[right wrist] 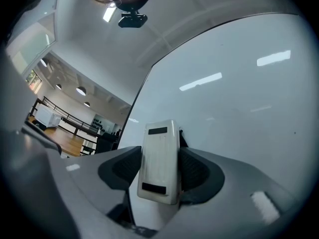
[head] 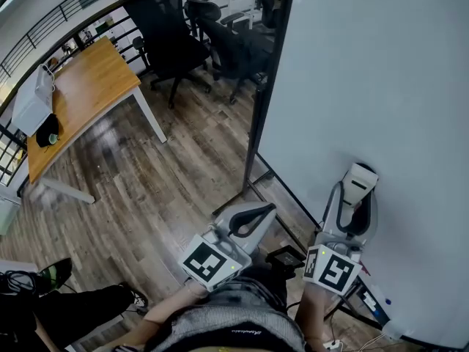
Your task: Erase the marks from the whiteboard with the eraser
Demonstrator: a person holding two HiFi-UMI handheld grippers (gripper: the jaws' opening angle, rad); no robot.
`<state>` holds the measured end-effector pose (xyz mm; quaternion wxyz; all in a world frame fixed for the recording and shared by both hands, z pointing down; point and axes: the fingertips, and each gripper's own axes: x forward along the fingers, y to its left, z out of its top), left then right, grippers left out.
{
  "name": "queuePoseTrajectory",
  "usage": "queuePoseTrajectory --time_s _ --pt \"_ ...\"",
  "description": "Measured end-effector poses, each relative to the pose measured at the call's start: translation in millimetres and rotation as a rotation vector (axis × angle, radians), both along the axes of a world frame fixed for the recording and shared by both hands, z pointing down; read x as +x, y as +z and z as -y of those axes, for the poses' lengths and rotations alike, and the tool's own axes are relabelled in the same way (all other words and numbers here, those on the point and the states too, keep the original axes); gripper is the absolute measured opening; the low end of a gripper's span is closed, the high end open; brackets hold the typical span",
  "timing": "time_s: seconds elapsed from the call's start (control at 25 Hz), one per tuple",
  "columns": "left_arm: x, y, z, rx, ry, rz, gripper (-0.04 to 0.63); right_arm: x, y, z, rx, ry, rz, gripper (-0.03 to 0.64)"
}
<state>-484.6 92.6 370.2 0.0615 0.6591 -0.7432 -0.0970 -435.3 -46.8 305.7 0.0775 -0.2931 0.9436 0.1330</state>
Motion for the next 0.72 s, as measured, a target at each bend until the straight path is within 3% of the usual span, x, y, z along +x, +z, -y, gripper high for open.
queuePoseTrajectory --time_s 0.28,0.56,0.72 --pt "-1 -4 18 -0.002 -0.046 -0.017 0.003 -23 -2 -8 -0.003 -0.124 -0.023 0.244" --pt "-17 -7 22 -0.025 -0.173 0.021 0.003 -64 -7 -19 0.025 -0.265 -0.050 0.241" --pt "-21 -1 23 -0.031 -0.241 0.006 0.003 -74 -3 -18 -0.020 -0.288 -0.032 0.241"
